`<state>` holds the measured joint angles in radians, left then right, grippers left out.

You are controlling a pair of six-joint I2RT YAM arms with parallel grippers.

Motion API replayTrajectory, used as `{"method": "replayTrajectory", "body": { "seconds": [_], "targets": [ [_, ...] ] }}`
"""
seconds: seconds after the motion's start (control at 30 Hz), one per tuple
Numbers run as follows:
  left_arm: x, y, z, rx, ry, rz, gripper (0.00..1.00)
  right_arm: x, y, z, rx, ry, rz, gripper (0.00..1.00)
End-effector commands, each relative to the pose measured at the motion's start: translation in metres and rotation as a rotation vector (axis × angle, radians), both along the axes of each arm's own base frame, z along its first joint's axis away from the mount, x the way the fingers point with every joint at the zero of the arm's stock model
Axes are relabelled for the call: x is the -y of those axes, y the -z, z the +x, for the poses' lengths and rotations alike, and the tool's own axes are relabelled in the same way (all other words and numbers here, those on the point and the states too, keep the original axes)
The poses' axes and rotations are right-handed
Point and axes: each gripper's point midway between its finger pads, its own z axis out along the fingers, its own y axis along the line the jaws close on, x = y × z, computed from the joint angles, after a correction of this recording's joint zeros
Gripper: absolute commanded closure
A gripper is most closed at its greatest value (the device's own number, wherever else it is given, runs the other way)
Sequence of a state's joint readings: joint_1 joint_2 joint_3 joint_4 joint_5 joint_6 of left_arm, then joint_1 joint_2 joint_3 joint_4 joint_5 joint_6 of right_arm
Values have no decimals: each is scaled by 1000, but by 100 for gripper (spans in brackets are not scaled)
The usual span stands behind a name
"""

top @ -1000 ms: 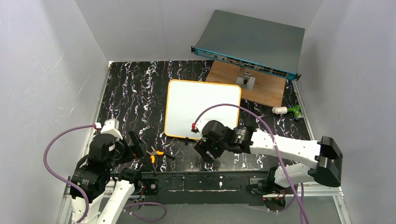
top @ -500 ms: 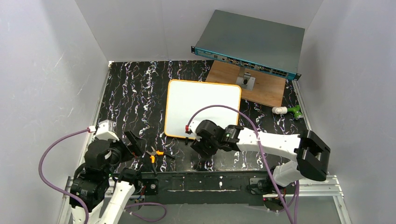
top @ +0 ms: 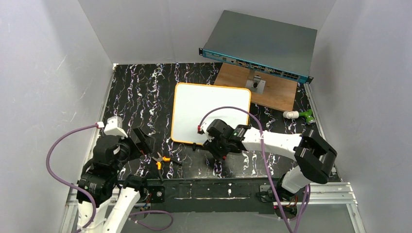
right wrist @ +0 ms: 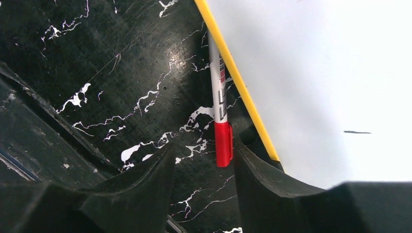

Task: Write a sentence on the whiteboard
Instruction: Pick up the whiteboard marker from the center of the board.

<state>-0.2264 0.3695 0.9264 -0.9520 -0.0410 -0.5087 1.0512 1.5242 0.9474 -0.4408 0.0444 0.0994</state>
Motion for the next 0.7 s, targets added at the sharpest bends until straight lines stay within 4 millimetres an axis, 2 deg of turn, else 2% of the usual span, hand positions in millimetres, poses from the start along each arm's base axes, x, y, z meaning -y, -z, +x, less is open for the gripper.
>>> {"method": "replayTrajectory", "body": {
  "seconds": [0.0,0.4,0.53,0.6,0.67],
  "targets": [
    [2,-2,16,4,15,28,1,-6,4,-1,-9,-37,16,47],
    [8,-3,37,-19,54,71,1,3,35,4,-50,5,-30,55],
    [7,-5,40,-20,57,82,1,4,45,-7,-115,18,-21,60],
    [7,-7,39,-17,57,81,1,4,44,-7,-119,20,-24,67],
    [8,-8,39,-14,55,74,1,4,36,-8,-125,13,-26,80]
  ]
}}
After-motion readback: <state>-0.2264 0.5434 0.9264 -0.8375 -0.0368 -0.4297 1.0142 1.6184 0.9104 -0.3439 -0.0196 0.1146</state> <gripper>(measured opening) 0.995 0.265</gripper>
